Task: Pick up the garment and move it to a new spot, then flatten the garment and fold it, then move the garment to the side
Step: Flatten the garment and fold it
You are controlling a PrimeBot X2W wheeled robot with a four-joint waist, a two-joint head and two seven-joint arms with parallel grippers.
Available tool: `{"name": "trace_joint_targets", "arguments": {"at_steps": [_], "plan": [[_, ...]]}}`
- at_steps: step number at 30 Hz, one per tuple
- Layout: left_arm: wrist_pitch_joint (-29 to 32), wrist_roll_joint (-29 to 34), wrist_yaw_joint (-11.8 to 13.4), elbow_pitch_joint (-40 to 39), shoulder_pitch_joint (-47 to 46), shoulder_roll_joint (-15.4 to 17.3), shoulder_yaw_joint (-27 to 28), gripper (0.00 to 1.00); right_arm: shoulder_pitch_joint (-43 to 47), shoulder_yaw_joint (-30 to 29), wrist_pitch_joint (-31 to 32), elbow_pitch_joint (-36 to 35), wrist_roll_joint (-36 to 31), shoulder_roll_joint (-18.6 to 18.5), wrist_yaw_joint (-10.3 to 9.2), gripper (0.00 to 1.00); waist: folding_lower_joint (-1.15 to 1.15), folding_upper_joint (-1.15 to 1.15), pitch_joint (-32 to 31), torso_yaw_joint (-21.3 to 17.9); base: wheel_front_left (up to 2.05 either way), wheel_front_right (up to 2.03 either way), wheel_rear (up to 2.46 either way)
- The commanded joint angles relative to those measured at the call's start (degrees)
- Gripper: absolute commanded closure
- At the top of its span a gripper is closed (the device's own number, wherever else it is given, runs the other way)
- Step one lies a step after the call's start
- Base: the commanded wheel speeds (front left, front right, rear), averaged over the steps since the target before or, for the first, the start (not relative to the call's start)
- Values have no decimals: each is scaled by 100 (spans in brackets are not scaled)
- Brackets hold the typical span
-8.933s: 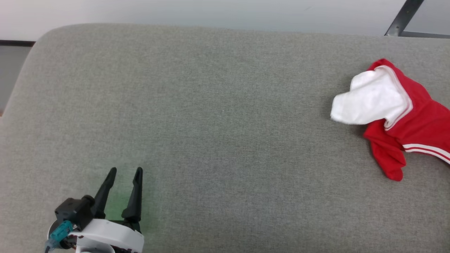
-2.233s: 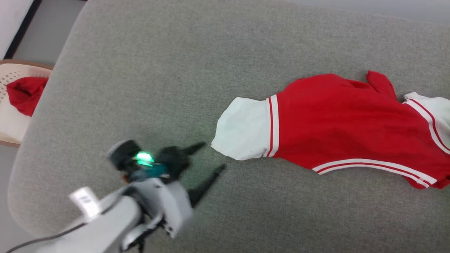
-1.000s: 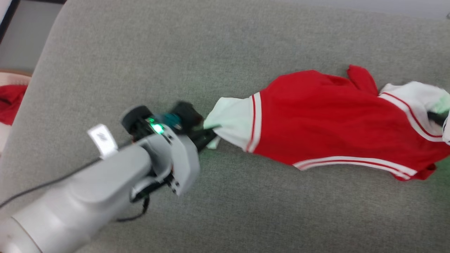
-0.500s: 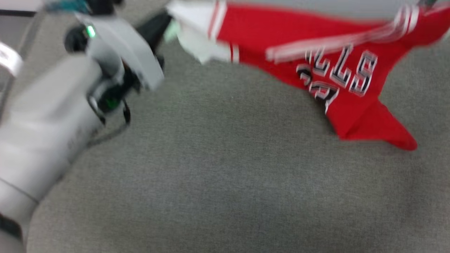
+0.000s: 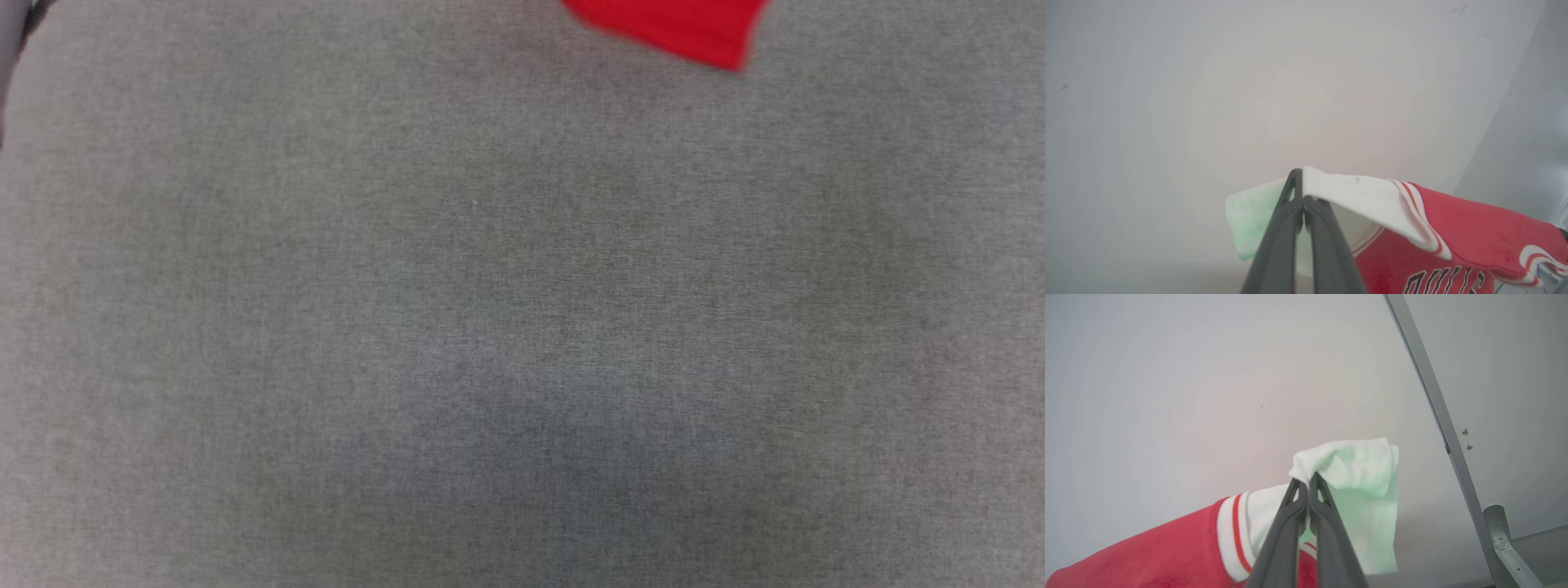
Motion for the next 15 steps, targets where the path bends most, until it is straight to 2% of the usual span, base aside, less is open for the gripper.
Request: {"name": "trace_joint_targets", "arguments": {"at_steps": [1,4,8,15], "plan": [[-70,-34,12,-46,21,-10,38,100,-58,63,-104,35,70,-45,2,100,0,0,-45,-39,0,0,0],[-122,-163,12,-268,292,59,99,100,110,253,-106,-22,235,-170,3,100,0,0,-156,-10,0,0,0],[-54,-399,11,-750,993,224,-12,100,828,784,147,-334,484,-410,3,100,0,0,-324,49,0,0,0],[-143,-771,10,-1916,3066,739,-209,100,2995,1372,818,-1533,1054,-807,2,100,0,0,-686,155,0,0,0]]}}
